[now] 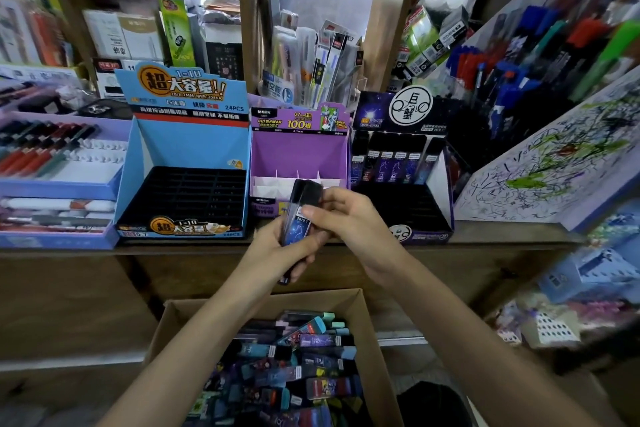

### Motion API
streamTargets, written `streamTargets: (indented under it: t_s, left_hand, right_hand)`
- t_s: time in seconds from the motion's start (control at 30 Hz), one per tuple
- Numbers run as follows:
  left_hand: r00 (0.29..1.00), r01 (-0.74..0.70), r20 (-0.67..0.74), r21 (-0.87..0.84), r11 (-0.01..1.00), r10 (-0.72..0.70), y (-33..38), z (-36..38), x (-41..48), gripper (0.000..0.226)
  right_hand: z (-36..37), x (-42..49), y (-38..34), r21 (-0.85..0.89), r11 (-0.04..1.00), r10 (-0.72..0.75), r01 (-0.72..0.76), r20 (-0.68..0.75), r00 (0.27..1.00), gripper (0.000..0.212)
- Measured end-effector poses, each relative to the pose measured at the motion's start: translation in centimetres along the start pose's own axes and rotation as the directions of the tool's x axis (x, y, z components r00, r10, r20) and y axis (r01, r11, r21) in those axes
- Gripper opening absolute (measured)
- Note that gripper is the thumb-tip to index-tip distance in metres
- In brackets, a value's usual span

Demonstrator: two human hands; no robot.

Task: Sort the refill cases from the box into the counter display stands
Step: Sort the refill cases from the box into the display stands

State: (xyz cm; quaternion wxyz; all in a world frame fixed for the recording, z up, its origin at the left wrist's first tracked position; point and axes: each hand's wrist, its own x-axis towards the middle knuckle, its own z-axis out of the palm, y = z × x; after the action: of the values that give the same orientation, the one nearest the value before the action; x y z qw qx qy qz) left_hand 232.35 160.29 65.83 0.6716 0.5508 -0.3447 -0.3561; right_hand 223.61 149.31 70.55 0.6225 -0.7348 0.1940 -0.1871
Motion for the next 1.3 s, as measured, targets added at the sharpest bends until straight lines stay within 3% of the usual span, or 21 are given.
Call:
streamTargets:
  t_s: [0.07,0.17,0.3,0.37,0.43,0.5,0.6,0.83,0.93,1.1,1.17,1.23,1.27,1.3]
  left_hand:
    - [0.999,-0.007,0.045,-0.032,0.999,0.008,-0.2,0.1,0.0,0.027]
    - [0.997,0.066,0.046,-0.042,0.997,-0.064,-0.1,0.5,0.2,0.047]
    - [0.987,0.160,-0.008,-0.029,0.987,-0.160,-0.3,0.8,1.4,0.057]
    - [0.988,0.147,-0.046,-0.069,0.987,-0.150,-0.2,0.3,1.8,0.051]
    - [0.989,0.105,-0.104,-0.046,0.993,-0.110,-0.2,-0.5,2.0,0.043]
    - [0.984,0.062,-0.164,-0.001,0.998,-0.061,-0.4,-1.3,2.1,0.029]
    - [0.978,0.012,-0.209,0.014,1.000,-0.009,-1.2,-2.0,2.4,0.011]
    - [0.973,-0.042,-0.225,0.040,0.998,0.050,-2.0,-2.8,2.0,0.009]
    - [0.972,-0.053,-0.223,0.080,0.995,0.070,-1.7,-2.8,1.9,0.010]
    - [0.964,-0.106,-0.223,0.166,0.980,0.142,-0.7,-1.3,2.1,0.015]
    - [0.967,-0.103,-0.212,0.174,0.979,0.139,-0.4,-0.5,2.2,0.014]
    - [0.973,-0.081,-0.197,0.186,0.979,0.117,-0.2,0.3,2.4,0.013]
    - [0.976,-0.070,-0.192,0.193,0.979,0.108,-0.1,0.7,2.6,0.013]
    - [0.976,-0.066,-0.191,0.200,0.978,0.105,0.1,1.2,2.8,0.013]
  right_hand:
    - [-0.5,-0.1,0.3,-0.013,1.000,-0.008,0.008,0.000,1.000,0.011]
    - [-1.4,-0.4,1.1,0.027,0.999,-0.017,0.018,-0.024,1.000,0.014]
    - [-4.8,0.6,0.1,0.134,0.988,-0.045,0.077,-0.226,0.973,0.007]
    - [-7.7,1.9,-1.1,0.024,0.986,-0.145,0.166,-0.367,0.919,0.007]
    - [-10.4,3.3,-2.0,-0.209,0.955,-0.283,0.211,-0.429,0.858,0.008]
    - [-12.1,4.6,-2.1,-0.365,0.911,-0.337,0.191,-0.393,0.856,0.008]
    - [-12.7,6.6,-1.0,-0.465,0.872,-0.333,0.155,-0.330,0.883,0.010]
    - [-11.8,8.5,1.1,-0.488,0.861,-0.279,0.146,-0.210,0.937,0.032]
    - [-12.1,9.0,1.5,-0.471,0.870,-0.256,0.146,-0.179,0.950,0.031]
    - [-11.9,9.5,2.9,-0.473,0.879,-0.213,0.051,-0.294,0.932,0.018]
    - [-11.6,9.5,3.0,-0.580,0.814,-0.222,-0.008,-0.324,0.920,0.023]
    - [-10.9,8.6,2.9,-0.743,0.663,-0.237,-0.090,-0.322,0.916,0.025]
    - [-10.6,7.8,2.8,-0.764,0.636,-0.255,-0.114,-0.346,0.903,0.026]
    - [-10.1,6.8,2.8,-0.733,0.672,-0.278,-0.100,-0.375,0.884,0.027]
